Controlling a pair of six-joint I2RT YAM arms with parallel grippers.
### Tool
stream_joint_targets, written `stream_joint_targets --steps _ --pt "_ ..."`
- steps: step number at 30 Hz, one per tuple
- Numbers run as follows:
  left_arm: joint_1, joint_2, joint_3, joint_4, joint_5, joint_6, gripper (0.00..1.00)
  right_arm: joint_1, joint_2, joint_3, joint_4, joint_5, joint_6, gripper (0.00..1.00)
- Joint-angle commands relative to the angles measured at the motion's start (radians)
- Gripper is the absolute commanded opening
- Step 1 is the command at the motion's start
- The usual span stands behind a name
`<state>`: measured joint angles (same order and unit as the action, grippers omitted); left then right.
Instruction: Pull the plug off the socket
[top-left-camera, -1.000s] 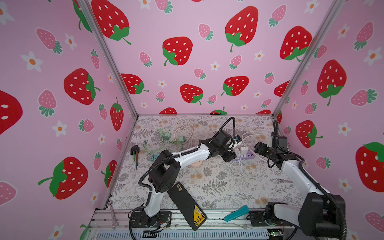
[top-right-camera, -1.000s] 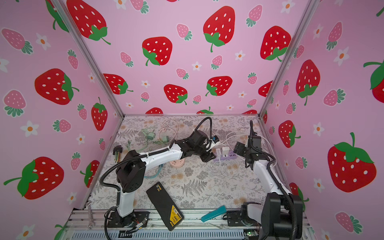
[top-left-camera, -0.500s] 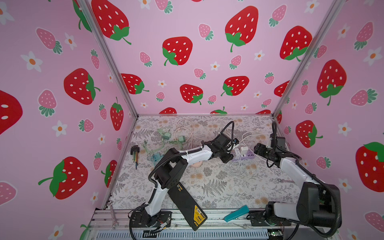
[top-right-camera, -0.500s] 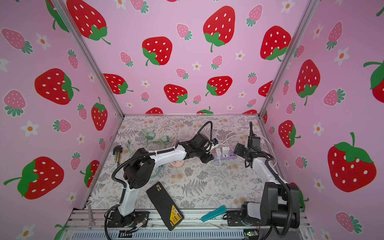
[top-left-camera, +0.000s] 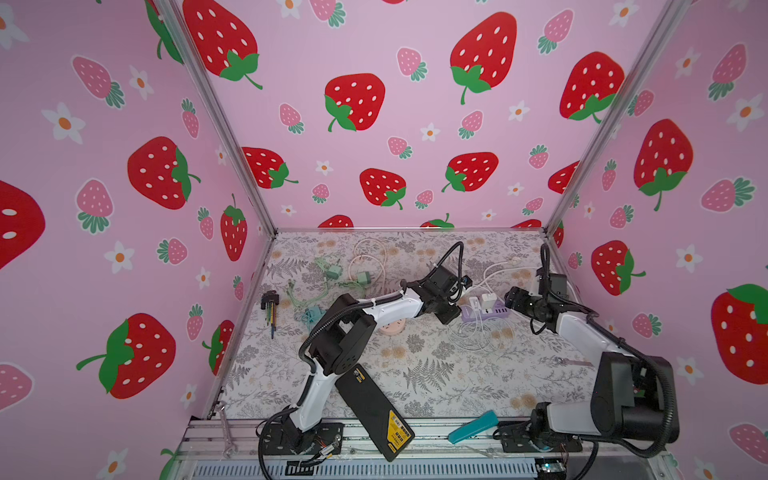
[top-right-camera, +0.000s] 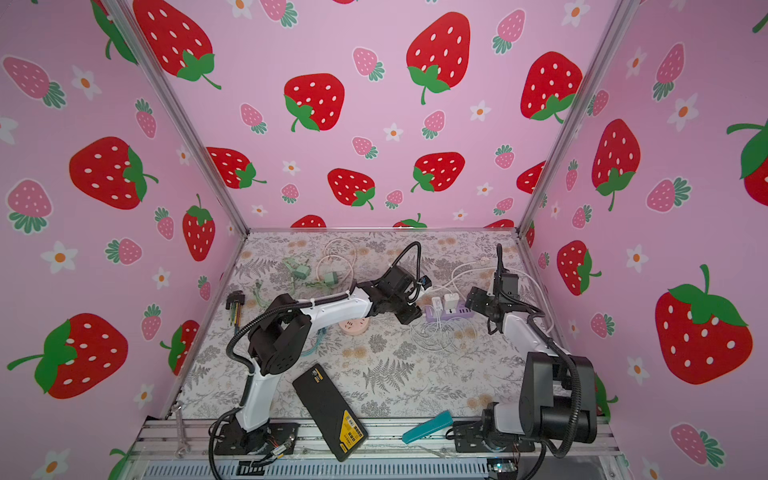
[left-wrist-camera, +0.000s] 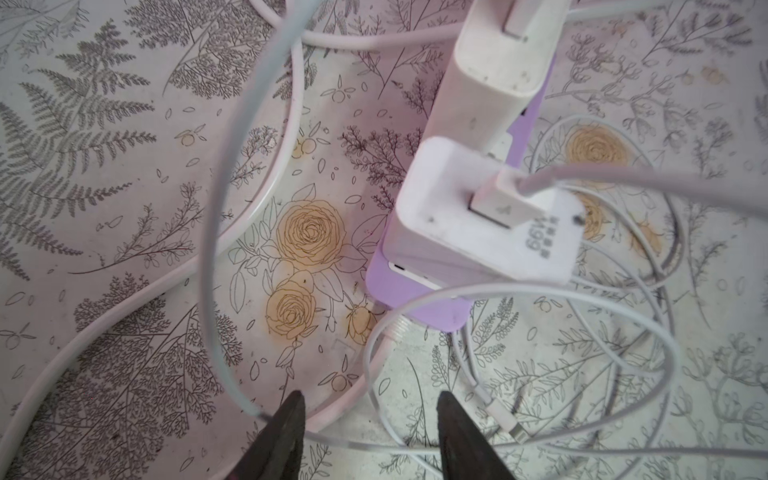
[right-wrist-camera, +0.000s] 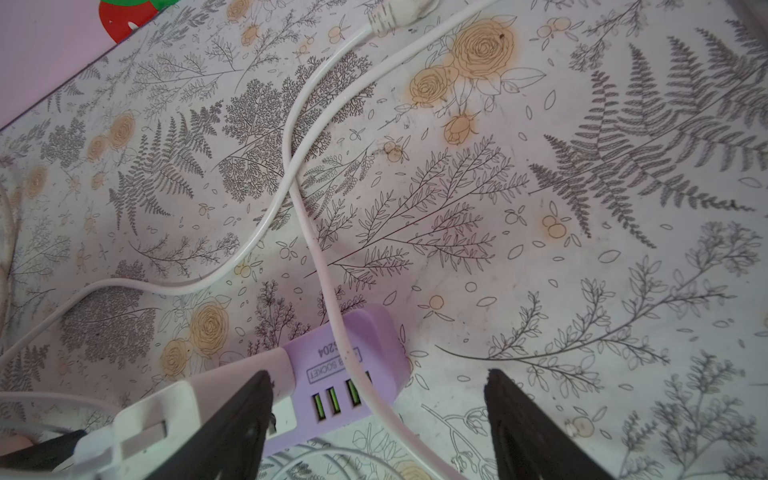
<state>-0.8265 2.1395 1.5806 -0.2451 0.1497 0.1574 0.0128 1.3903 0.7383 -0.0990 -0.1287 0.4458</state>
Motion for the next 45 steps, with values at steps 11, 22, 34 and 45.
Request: stream_joint_targets --steps 11,22,34,45 --pt "0.091 -0.036 -0.119 0.054 0.087 -0.053 0.47 -0.005 0.14 0.0 0.051 -0.105 0.002 0.8" --pt "0.117 -0.127 -0.207 0.1 0.099 -0.074 0.46 0.049 0.217 0.021 0.037 -0.178 -0.035 0.75" --pt "0.129 -0.168 -0.235 0.092 0.09 -0.078 0.45 0.241 0.233 0.051 0.067 -0.164 0.01 0.7" --pt "0.138 -0.378 -0.357 0.098 0.067 -0.058 0.45 0.312 0.21 0.06 0.047 -0.106 -0.006 0.66"
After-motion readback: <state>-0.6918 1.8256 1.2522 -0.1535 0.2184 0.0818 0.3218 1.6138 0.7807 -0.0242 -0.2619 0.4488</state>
